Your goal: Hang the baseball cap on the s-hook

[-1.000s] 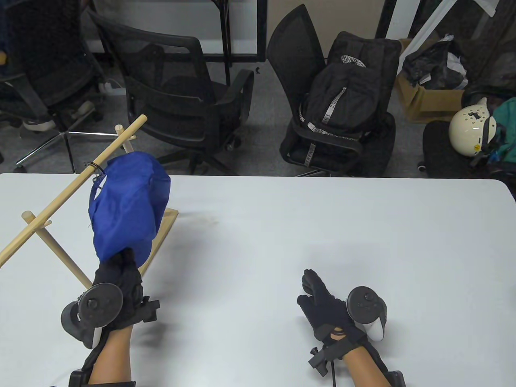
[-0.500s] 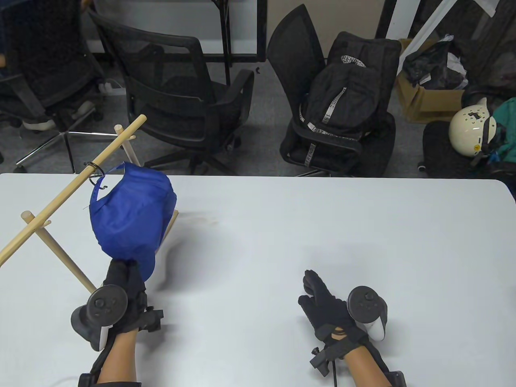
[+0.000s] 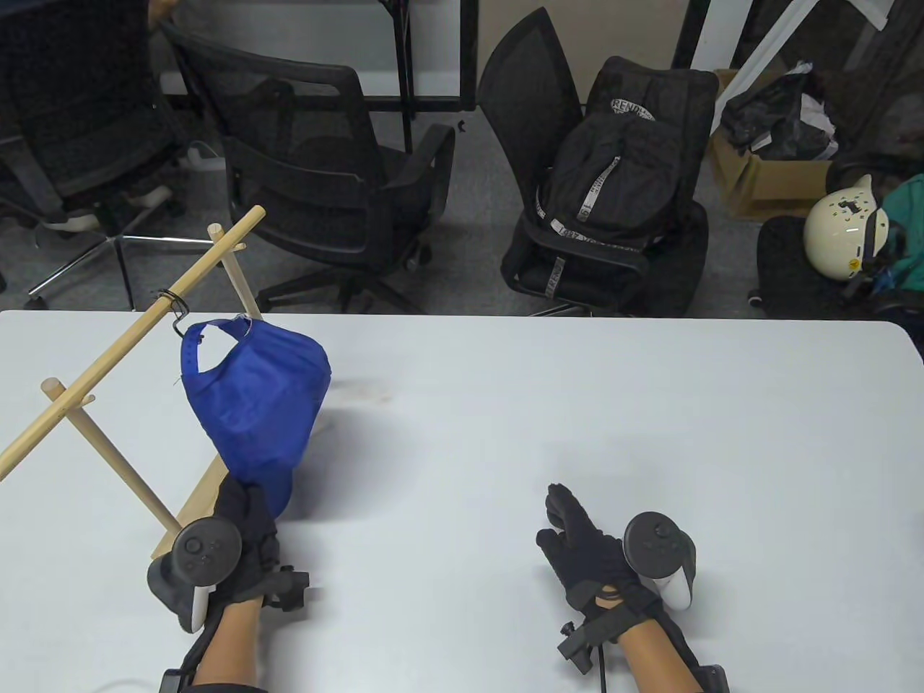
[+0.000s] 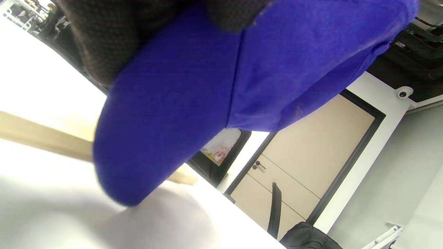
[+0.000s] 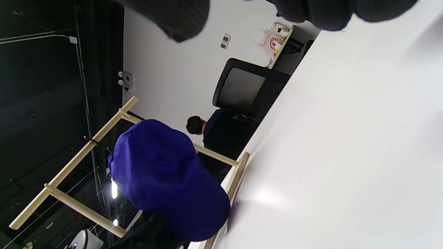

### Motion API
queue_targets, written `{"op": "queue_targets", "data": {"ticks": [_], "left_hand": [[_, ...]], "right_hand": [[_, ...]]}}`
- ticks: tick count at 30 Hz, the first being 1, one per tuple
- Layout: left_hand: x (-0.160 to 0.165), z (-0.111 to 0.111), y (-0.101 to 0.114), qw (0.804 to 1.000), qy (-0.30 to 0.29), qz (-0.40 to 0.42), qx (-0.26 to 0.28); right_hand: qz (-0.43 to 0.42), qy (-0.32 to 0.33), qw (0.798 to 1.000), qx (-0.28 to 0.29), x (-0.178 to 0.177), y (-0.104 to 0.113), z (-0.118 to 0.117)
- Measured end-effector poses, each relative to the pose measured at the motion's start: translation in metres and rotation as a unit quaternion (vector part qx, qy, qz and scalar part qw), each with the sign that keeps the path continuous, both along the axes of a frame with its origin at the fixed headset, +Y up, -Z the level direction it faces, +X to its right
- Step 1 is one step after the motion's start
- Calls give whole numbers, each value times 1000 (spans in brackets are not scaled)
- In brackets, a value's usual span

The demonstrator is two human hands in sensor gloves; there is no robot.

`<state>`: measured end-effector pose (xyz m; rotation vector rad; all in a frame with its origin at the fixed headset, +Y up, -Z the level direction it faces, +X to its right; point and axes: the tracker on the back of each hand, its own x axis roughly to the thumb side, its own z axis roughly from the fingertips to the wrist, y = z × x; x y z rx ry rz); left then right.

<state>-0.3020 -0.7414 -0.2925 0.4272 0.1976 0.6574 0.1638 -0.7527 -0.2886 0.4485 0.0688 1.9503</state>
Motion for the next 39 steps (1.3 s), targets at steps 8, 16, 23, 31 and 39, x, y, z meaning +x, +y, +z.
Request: {"op": "queue_targets", "data": {"ticks": [8, 16, 23, 31, 39], "left_hand": [[3, -1, -4, 999, -32, 14, -33], [6, 4, 16, 991, -94, 70, -70], [6, 18, 45, 993, -88, 66, -50], [7, 35, 73, 995, -83, 50, 2], [28, 56, 101, 992, -98, -33, 69]], "right_hand": [[7, -1, 1000, 2, 2, 1, 0], [21, -21, 1000, 9, 10, 5, 2], [31, -35, 999, 12, 15, 8, 3], [92, -56, 993, 45, 16, 21, 7], [174, -75, 978, 87, 15, 39, 15]]}}
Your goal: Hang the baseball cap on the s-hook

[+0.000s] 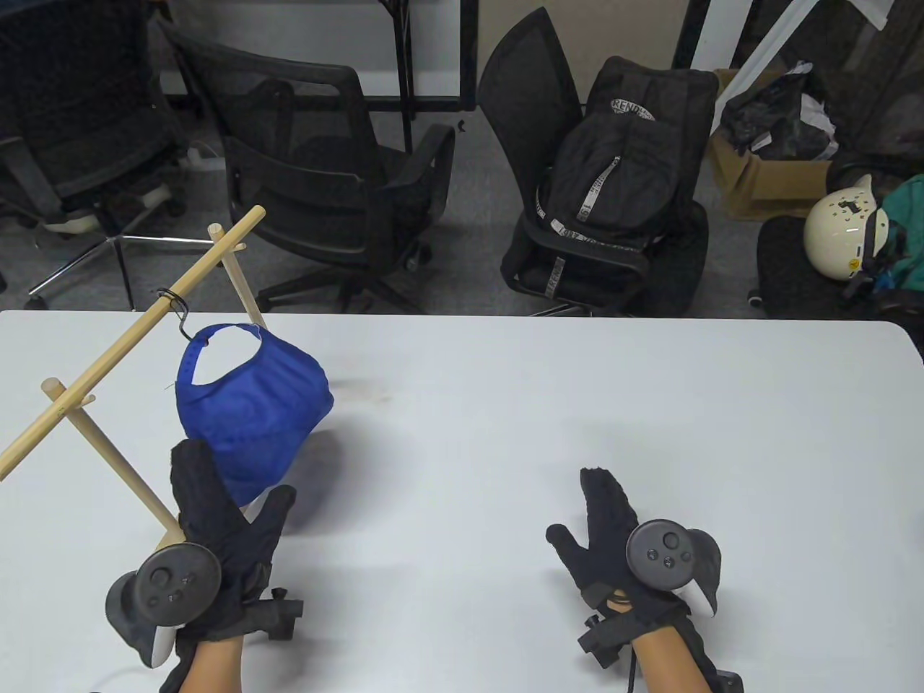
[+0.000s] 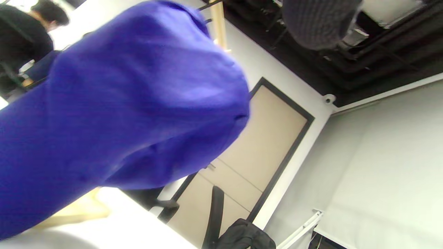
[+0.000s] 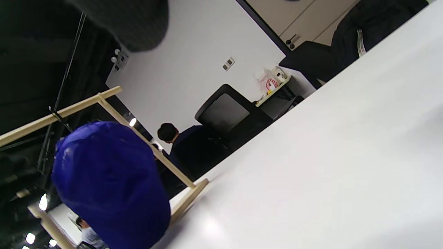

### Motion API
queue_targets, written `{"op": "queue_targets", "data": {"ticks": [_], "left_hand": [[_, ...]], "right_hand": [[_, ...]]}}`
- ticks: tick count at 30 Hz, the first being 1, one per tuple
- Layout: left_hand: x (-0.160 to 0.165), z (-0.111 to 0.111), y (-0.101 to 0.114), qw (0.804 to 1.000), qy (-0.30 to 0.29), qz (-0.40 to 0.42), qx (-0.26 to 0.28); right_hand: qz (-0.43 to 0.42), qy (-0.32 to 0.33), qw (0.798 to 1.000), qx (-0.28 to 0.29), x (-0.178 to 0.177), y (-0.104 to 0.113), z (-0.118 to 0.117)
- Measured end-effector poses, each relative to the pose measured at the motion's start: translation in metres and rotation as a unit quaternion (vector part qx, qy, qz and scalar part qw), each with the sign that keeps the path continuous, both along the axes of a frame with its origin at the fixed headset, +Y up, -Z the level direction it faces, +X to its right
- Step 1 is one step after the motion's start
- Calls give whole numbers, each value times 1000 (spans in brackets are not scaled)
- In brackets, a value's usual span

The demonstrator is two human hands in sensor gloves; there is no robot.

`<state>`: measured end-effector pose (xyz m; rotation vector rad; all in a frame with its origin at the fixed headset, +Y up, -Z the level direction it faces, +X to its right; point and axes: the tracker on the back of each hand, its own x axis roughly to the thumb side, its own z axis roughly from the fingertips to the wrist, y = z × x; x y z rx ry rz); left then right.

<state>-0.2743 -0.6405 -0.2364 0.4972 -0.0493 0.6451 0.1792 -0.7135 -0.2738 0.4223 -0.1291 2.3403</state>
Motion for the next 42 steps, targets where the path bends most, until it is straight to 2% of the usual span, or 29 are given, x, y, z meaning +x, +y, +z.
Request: {"op": "queue_targets", "data": {"ticks": [4, 7, 12, 16, 26, 37, 42], "left_hand": [[16, 7, 8, 999, -28, -39, 12], [29, 11, 12, 996, -43, -74, 22], [56, 12, 7, 988, -114, -104, 18], [78, 11, 0, 978, -141, -157, 6], [114, 1, -35, 951, -165, -259, -28], [122, -23, -84, 916, -187, -322, -151], [118, -33, -100, 903, -184, -333, -198]], "right_hand": [[79, -15, 996, 39, 1, 8, 3], [99, -22, 994, 49, 1, 13, 5], [140, -25, 989, 42, 6, 16, 8], [172, -26, 985, 26, 8, 16, 8], [205, -39, 977, -48, 25, 3, 0], [261, -56, 954, -137, 40, -28, -15], [278, -60, 946, -154, 42, -37, -21]]}}
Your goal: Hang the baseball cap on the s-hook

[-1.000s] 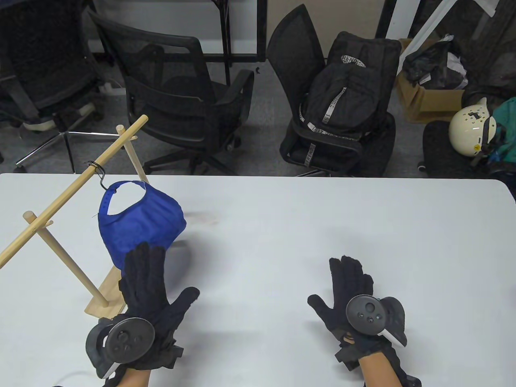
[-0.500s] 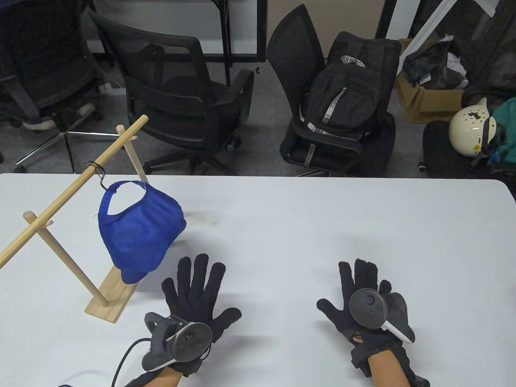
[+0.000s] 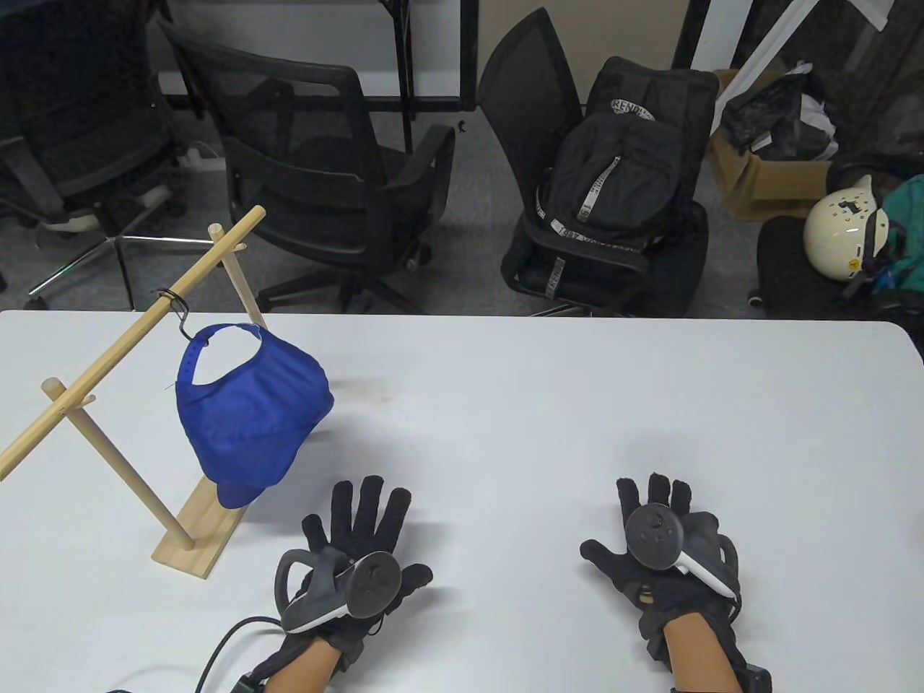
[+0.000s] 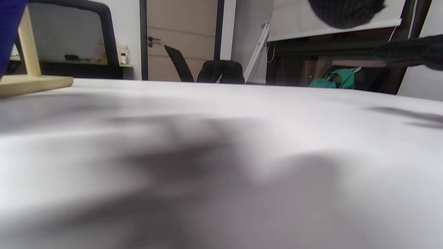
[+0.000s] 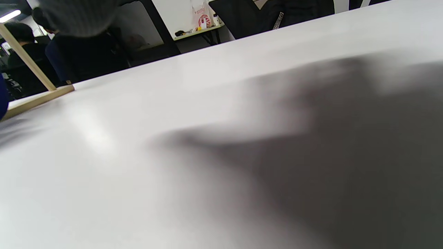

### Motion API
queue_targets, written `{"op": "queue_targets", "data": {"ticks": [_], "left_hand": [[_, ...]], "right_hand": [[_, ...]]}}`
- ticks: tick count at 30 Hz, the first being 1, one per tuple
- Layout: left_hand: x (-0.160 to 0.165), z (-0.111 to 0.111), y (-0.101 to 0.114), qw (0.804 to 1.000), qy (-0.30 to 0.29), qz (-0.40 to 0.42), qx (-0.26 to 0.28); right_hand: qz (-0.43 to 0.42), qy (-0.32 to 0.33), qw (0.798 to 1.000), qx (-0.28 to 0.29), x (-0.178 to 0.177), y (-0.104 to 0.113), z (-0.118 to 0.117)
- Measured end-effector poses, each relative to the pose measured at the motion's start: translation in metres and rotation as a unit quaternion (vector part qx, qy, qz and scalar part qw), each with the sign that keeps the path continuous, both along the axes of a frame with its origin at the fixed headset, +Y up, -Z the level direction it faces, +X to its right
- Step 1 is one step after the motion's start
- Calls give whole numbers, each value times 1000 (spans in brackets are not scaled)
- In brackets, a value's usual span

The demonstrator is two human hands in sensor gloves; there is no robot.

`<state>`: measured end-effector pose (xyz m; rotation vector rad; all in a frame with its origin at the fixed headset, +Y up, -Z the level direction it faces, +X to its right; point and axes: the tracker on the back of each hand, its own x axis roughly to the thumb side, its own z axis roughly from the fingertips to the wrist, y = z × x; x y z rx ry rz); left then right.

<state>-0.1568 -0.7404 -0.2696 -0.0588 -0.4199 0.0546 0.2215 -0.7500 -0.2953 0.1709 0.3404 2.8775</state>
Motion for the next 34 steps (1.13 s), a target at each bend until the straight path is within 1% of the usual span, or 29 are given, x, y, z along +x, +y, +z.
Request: {"op": "queue_targets", "data": {"ticks": [5, 7, 14, 18, 26, 34], "left_hand": [[-5, -4, -10, 1000, 14, -10, -26], [-8, -6, -14, 999, 20, -6, -39], [-16, -8, -21, 998, 35, -18, -58], [-17, -9, -23, 997, 43, -7, -66], [-18, -8, -22, 996, 49, -15, -71], [-20, -9, -22, 996, 55, -13, -75]], "right_hand": [[25, 3, 1000, -11, -4, -7, -2], [31, 5, 999, -12, -6, -8, -1], [32, 14, 999, -1, -11, -5, 1], [31, 16, 999, 1, -11, -6, 1], [22, 10, 1000, 1, -10, -6, 2], [23, 24, 999, 0, -16, -9, 0]]}}
